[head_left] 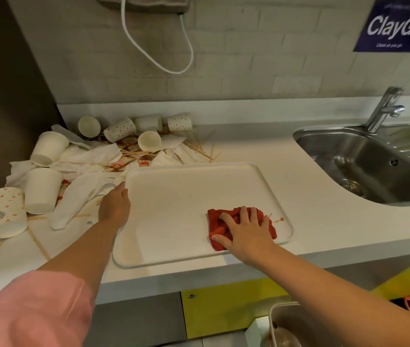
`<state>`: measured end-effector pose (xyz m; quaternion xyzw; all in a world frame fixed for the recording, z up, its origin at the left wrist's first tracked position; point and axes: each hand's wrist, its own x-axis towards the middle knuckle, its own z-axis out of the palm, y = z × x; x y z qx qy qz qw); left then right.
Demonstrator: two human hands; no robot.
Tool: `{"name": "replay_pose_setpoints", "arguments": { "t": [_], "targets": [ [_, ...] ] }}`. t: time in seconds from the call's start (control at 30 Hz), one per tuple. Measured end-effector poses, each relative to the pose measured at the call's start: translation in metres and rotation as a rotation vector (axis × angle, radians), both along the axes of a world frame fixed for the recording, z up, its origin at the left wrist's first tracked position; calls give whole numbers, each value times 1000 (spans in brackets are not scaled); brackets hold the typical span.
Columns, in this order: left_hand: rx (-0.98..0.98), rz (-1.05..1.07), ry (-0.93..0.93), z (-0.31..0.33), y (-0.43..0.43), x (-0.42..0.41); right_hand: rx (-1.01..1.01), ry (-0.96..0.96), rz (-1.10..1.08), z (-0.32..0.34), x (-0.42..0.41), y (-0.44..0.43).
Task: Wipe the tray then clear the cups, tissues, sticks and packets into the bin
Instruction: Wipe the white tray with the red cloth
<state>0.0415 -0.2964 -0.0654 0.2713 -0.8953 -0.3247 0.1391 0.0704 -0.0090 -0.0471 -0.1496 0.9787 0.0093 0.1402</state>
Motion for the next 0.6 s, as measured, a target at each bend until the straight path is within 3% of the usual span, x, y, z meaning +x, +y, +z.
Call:
{"name": "replay_pose_setpoints", "arguments": {
  "t": [0.23, 0.6],
  "targets": [
    [-27, 3, 4, 0, 1, 0, 97, 20, -90, -2, 4, 7],
    [-107, -41, -45, -10, -8, -7, -2, -20, -132, -5, -22, 35]
  ]
}}
